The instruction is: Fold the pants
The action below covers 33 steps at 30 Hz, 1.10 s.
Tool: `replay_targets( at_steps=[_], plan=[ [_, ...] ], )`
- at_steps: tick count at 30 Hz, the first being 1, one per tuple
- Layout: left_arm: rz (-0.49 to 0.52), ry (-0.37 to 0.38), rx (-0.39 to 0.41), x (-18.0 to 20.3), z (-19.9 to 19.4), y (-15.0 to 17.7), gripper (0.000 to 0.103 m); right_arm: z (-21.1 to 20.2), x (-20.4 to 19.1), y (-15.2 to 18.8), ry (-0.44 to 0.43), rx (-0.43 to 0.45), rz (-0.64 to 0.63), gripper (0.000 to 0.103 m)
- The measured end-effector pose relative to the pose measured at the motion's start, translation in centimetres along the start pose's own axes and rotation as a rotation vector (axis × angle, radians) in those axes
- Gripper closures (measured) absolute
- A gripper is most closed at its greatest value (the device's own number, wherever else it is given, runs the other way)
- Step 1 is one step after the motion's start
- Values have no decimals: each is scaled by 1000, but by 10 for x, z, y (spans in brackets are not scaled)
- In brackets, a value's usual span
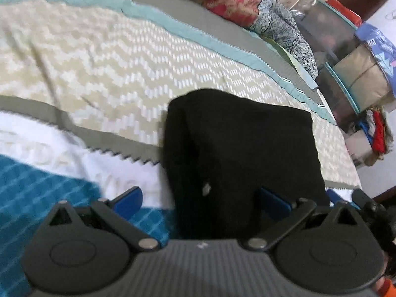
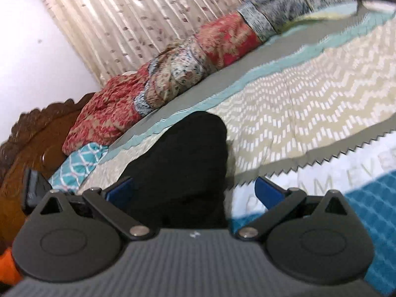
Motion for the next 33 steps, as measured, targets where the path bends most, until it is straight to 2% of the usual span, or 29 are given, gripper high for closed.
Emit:
replay_targets(
  at_steps=[2,5,6,7,8,9,10,11,12,14,16,18,21,24,26,28,30,32,33],
  plan=[
    [-25,32,9,1,9,-1,0,20,6,1,-2,-29,8,0],
    [-54,82,11,6,19,2,0,49,6,14,-43,-122,25,0],
    [-38,90,12,8,21,2,0,53,-2,17,-37,-122,-20,0],
    [-13,77,22,13,23,4,2,56,-10,20,-75,-147,-45,16],
    [8,62,34,18,24,5,8,58,-19,22,-42,-150,-55,23],
    [22,57,41,21,23,6,26,58,-27,23,-15,-145,-79,27],
    [8,68,41,23,20,5,37,56,-35,20,3,-142,-110,40],
    [-23,81,45,24,15,1,41,52,-39,14,1,-137,-101,50],
    [-42,109,55,26,9,-5,50,48,-41,4,-19,-127,-63,54],
    [-42,163,99,33,-3,-23,54,45,-46,-15,-46,-107,-41,60],
    [-4,183,158,45,-13,-49,54,46,-57,-34,-53,-69,-80,60],
    [28,201,196,53,-18,-70,54,53,-64,-48,-31,-67,-135,60],
    [19,226,178,53,-8,-87,54,60,-52,-46,19,-112,-98,58],
    [18,171,80,49,21,-72,54,61,-37,-28,76,-146,-59,56],
    [29,107,27,40,37,-52,54,61,-22,-7,106,-192,24,50],
    [58,67,25,30,39,-36,47,52,-9,9,76,-202,114,43],
    [25,71,20,23,39,-28,42,42,-3,16,58,-189,166,36],
    [7,60,16,20,37,-28,38,32,-6,19,52,-203,139,26],
    [0,53,13,20,36,-32,34,26,-9,21,55,-216,111,26]
  ],
)
Point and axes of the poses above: each gripper's, at about its wrist camera, not at the fingertips, and z roughly the way its jaws point, x to its right, y to its underside, the point moved 2 cm from there along z, roughly the way its jaws point, and after that the axes turned 4 degrees about x, right-handed, at the moved point
